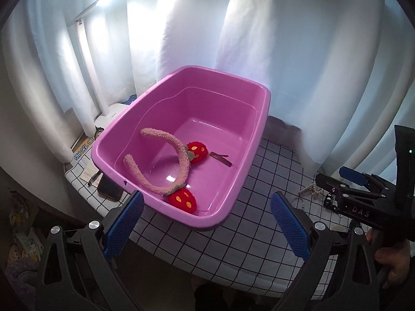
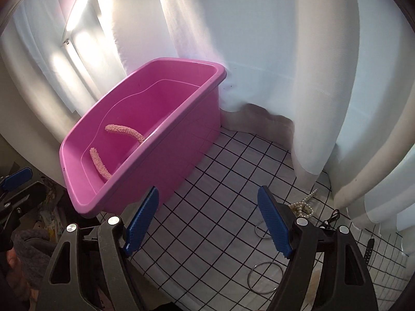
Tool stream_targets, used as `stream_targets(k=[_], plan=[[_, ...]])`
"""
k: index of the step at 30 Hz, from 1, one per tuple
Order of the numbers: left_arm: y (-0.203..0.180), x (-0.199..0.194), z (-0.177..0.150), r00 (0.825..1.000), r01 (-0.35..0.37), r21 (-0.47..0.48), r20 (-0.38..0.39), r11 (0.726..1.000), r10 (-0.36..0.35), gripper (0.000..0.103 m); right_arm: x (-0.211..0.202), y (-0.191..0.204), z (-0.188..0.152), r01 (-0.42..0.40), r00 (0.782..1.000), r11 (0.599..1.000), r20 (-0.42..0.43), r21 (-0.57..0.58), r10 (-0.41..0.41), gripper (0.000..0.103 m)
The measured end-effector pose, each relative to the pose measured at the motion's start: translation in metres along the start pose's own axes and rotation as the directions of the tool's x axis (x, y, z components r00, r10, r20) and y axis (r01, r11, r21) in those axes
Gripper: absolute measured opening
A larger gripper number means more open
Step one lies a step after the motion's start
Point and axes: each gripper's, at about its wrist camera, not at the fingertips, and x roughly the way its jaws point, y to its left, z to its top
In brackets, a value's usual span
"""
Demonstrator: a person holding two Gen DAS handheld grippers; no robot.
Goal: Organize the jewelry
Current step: 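Move both tools back over the table toward the large ring and watch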
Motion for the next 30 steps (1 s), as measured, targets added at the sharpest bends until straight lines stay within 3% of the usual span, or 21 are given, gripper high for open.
stream_targets(k=[8, 16, 23, 30], plan=[[-0.068, -0.003, -0.043, 1.000, 0.026, 0.026, -0.009, 0.999, -0.026, 0.096, -0.055, -0.104, -0.091, 0.126, 0.992, 0.985, -0.011, 0.115, -0.125, 0.075], [-0.127, 0.020, -0.100, 0.992, 0.095, -0.003, -0.088, 0.995, -0.095, 0.097, -0.094, -0.193, -0.172, 0.218, 0.976, 0.947, -0.035, 0.235, -0.216, 0.075], [-0.162, 0.048, -0.145, 0.989, 0.068, -0.011, -0.134, 0.998, -0.069, 0.097, -0.095, -0.233, -0.215, 0.225, 0.974, 0.939, -0.059, 0.260, -0.217, 0.075], [-0.181, 0.075, -0.177, 0.984, 0.023, -0.021, -0.174, 1.000, -0.026, 0.097, -0.067, -0.249, -0.231, 0.192, 0.981, 0.947, -0.075, 0.257, -0.178, 0.075]])
